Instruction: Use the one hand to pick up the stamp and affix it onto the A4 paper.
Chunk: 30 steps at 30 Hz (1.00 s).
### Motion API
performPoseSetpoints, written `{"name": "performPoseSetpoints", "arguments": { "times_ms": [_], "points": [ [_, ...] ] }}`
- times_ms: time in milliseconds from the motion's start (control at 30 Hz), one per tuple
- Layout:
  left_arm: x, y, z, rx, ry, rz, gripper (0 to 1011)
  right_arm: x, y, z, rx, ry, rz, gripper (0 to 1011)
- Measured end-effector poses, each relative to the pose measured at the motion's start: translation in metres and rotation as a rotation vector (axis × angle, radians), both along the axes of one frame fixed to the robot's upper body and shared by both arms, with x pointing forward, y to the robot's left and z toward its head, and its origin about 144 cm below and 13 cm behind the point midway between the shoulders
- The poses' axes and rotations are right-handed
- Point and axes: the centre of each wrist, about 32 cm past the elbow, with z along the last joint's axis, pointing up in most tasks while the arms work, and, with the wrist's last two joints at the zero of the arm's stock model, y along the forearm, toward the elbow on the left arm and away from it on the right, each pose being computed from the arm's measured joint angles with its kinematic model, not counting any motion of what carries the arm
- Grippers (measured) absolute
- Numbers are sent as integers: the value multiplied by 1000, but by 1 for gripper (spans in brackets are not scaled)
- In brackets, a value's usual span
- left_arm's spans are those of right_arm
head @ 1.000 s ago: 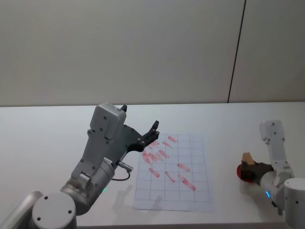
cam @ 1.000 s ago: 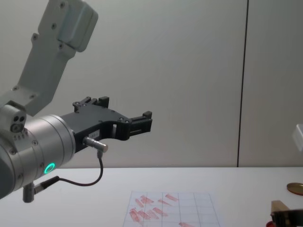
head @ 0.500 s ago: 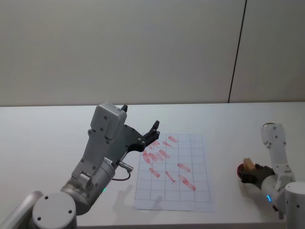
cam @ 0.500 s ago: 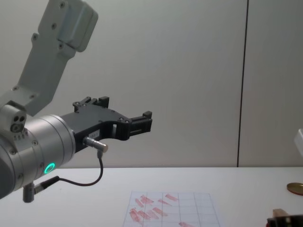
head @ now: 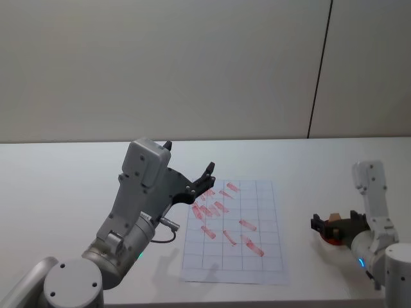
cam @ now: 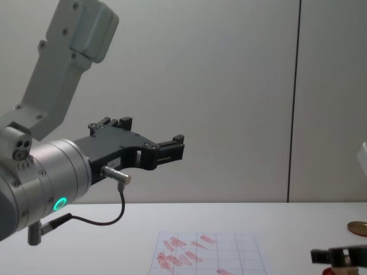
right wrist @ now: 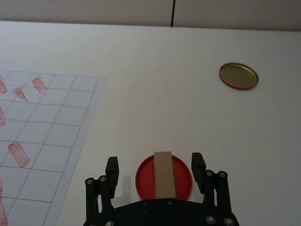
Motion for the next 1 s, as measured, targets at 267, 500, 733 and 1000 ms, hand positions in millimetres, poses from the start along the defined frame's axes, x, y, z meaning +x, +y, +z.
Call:
{"name": "performPoseSetpoints", "arguments": {
  "times_ms": [267,500,733,1000],
  "points": [
    [0,0,0,0,0,0,993,-9,2,16,5,-83,14,1001],
    [0,0,0,0,0,0,993,-24,2,32,9,-180,48,1001],
    [0,0,0,0,0,0,993,-35,0,41,12,-239,78,1001],
    [0,0,0,0,0,0,993,-44,0,49,15,-286,103,1001]
  ]
}}
